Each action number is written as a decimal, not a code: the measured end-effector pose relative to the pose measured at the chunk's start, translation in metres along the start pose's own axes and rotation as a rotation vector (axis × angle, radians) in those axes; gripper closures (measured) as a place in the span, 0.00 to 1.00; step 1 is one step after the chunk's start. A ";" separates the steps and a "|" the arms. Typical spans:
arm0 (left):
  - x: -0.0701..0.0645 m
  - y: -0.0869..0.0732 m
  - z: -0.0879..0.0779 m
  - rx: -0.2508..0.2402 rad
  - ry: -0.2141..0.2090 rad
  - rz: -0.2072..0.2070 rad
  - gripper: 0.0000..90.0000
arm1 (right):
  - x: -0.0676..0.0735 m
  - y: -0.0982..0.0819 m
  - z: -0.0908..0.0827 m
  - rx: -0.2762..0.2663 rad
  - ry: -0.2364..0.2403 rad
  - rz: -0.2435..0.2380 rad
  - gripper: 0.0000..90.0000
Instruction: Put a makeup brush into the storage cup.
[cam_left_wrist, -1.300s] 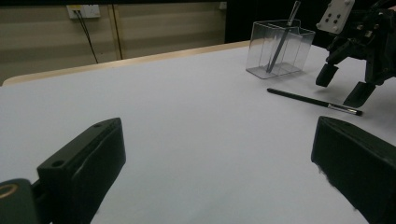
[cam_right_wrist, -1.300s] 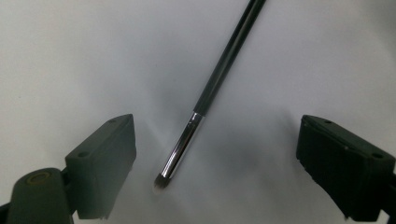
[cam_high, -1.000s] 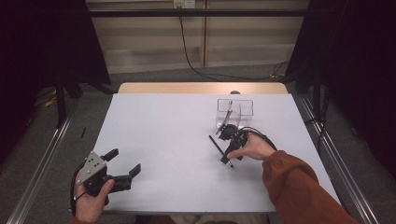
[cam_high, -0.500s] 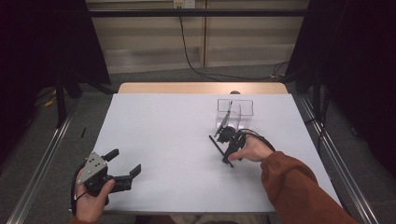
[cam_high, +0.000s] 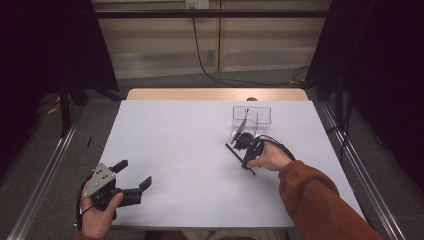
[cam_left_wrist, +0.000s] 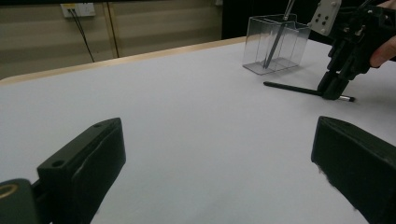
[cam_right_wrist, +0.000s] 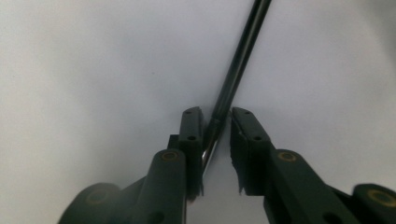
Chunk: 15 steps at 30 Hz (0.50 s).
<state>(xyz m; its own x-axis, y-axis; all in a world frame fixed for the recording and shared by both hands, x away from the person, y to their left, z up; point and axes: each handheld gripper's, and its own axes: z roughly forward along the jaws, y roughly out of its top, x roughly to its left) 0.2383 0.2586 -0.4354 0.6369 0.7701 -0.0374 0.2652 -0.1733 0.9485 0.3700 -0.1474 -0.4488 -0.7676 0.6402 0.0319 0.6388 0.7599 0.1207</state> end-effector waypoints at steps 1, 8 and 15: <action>0.000 0.000 0.000 0.000 -0.001 0.000 0.03 | 0.000 0.000 0.000 0.002 0.002 0.000 0.86; 0.000 0.000 0.000 0.000 -0.009 0.003 0.03 | -0.001 -0.001 0.000 -0.004 0.005 -0.003 0.94; 0.000 0.000 0.001 0.004 -0.008 0.008 0.03 | -0.002 -0.002 0.000 -0.011 0.007 0.003 0.94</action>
<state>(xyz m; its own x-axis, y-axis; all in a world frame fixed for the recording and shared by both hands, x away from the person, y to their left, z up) 0.2387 0.2579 -0.4356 0.6443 0.7641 -0.0327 0.2631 -0.1813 0.9476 0.3707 -0.1500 -0.4492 -0.7659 0.6418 0.0392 0.6406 0.7565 0.1315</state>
